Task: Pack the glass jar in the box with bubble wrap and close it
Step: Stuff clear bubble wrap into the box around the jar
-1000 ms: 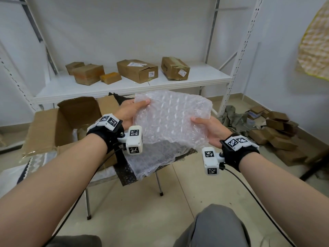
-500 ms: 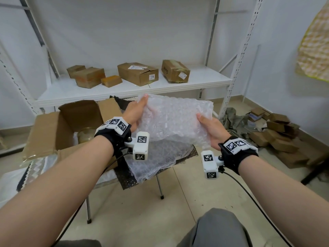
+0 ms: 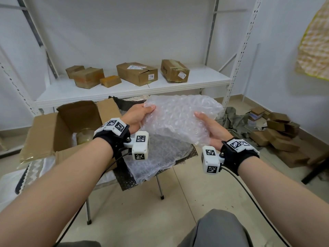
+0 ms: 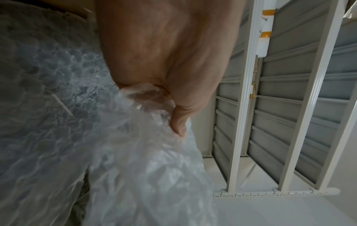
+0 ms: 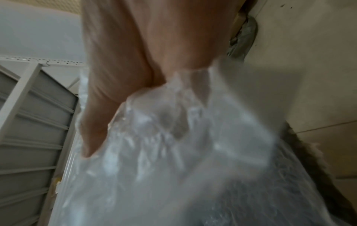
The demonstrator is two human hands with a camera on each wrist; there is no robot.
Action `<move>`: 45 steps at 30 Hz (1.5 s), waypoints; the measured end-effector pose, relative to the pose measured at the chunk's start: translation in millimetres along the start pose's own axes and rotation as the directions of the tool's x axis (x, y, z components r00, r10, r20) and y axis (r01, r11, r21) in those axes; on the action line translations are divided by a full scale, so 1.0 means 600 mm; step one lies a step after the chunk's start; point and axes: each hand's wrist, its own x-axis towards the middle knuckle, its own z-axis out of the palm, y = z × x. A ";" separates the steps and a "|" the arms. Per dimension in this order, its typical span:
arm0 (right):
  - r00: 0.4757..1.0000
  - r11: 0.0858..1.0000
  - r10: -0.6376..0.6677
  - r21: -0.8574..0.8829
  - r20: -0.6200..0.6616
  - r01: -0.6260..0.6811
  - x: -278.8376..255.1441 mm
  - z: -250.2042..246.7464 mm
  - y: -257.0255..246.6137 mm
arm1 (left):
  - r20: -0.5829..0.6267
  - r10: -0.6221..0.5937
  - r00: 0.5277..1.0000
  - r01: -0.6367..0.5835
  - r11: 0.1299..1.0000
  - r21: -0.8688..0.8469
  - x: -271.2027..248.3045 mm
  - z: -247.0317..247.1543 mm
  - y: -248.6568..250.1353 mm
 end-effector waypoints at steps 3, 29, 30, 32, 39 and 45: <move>0.999 0.998 0.015 -0.055 -0.038 -0.017 -0.001 -0.001 -0.002 | -0.034 0.024 0.999 -0.023 0.999 0.025 0.000 0.001 0.000; 0.997 0.900 -0.080 -0.429 0.024 0.082 0.005 0.041 0.011 | 0.223 -0.079 0.972 0.031 0.977 0.213 -0.024 0.092 -0.013; 0.996 0.859 -0.089 -0.506 0.007 0.081 0.009 0.044 0.012 | 0.254 -0.077 0.964 0.041 0.989 0.142 -0.026 0.094 -0.014; 0.998 0.806 -0.067 -0.589 -0.008 0.049 0.017 0.047 0.014 | 0.258 -0.026 0.966 0.020 0.999 0.026 -0.030 0.096 -0.013; 1.000 0.848 -0.028 -0.529 0.010 0.029 0.025 0.042 0.019 | 0.106 0.181 0.978 -0.178 0.983 -0.039 -0.028 0.090 -0.019; 0.998 0.886 -0.052 -0.459 0.037 0.063 0.027 0.032 0.031 | 0.210 0.192 0.959 -0.209 0.976 0.063 -0.030 0.067 -0.010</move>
